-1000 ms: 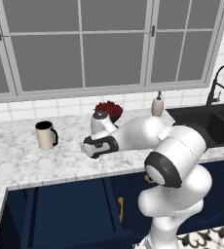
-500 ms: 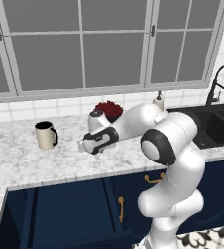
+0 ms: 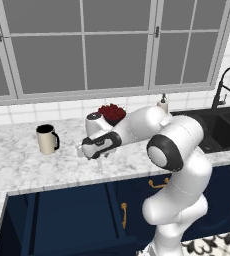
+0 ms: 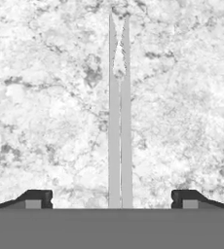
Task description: Pick the tongs from the drawer and place it on the counter.
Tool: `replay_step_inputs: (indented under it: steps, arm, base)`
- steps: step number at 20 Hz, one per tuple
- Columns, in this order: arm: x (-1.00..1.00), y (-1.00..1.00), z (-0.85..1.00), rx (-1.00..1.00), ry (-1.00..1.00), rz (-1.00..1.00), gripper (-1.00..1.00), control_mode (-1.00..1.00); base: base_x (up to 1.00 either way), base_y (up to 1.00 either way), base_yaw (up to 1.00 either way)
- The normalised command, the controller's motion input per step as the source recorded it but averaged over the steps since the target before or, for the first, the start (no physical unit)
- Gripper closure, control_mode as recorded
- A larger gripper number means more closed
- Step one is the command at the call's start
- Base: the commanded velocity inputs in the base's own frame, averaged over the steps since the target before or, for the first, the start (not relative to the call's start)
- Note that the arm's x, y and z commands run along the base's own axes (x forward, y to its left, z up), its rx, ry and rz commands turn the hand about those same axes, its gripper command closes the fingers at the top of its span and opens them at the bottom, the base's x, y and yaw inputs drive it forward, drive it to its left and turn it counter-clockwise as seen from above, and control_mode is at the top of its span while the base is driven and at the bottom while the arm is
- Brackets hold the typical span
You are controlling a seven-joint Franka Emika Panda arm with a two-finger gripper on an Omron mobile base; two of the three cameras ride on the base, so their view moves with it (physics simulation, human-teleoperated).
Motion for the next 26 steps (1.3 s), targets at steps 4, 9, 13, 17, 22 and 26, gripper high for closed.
replay_step_inputs:
  steps: [4,9,13,17,22,26]
  arm:
    - [-1.0,-0.56,0.35,0.07,-0.04,-0.05,-1.0,-1.0]
    - [-0.95,-0.69,0.56,0.16,-0.07,-0.08,-1.0,-1.0]
    - [-0.63,-0.07,0.99,0.04,-0.15,0.02,-1.0,-1.0]
    - [-0.41,0.01,1.0,0.0,-0.12,0.09,-1.0,-1.0]
    - [-0.55,0.29,0.63,-0.08,-0.14,0.08,-1.0,-1.0]
    - [-0.55,0.52,0.37,-0.12,-0.19,0.19,-1.0,-1.0]
  base:
    - [0.0,0.0,0.0]
    - [0.0,0.0,0.0]
    - [0.0,0.0,0.0]
    - [0.0,0.0,0.0]
    - [0.0,0.0,0.0]
    - [0.0,0.0,0.0]
